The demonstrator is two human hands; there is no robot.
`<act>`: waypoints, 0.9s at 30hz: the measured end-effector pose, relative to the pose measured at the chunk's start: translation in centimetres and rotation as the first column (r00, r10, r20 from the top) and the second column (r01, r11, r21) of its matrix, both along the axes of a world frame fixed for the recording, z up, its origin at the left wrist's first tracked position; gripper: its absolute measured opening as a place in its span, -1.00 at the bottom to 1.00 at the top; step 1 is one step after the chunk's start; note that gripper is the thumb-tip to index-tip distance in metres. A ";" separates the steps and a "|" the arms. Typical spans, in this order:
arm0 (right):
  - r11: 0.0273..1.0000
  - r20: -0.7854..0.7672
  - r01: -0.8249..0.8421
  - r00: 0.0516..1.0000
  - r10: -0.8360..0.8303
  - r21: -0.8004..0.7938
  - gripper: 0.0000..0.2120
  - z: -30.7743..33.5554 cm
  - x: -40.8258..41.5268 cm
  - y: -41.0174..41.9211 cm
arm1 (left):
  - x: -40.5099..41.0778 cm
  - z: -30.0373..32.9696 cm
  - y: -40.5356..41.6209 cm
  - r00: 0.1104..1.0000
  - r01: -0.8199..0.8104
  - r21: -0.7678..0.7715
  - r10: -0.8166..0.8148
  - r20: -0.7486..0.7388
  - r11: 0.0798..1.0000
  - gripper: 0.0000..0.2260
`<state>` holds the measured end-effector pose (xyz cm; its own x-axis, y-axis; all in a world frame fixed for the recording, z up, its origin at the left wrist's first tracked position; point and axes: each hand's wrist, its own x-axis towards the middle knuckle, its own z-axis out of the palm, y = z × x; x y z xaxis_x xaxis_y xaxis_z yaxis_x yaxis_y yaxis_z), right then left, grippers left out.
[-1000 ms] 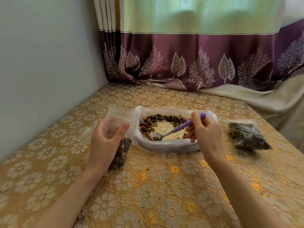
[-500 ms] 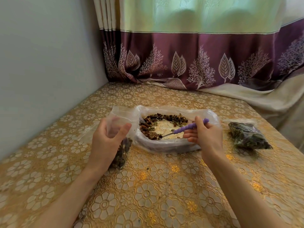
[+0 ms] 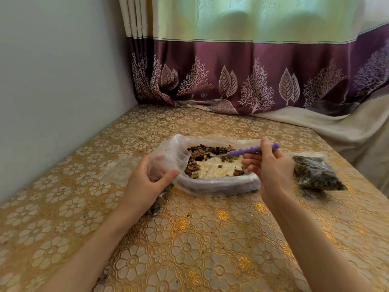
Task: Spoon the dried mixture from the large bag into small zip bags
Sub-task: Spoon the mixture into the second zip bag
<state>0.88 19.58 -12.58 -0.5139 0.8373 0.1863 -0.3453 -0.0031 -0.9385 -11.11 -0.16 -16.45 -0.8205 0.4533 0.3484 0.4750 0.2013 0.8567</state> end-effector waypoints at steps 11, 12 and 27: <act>0.985 -0.099 -0.152 0.982 0.160 0.081 -0.67 1.7 0.6 -2.7 | -0.5 -0.5 0.0 1.000 0.019 -0.030 -0.020 -0.005 0.999 -0.54; 0.977 -0.097 -0.184 0.976 0.194 0.108 -0.68 1.8 0.5 -3.2 | -0.4 -0.4 0.0 1.000 0.017 -0.021 -0.017 0.002 1.000 -0.55; 0.834 -0.087 -0.422 0.873 0.480 0.356 -0.84 1.5 0.1 -5.2 | 0.6 0.7 -0.1 0.998 -0.054 0.254 0.059 -0.013 0.966 -0.70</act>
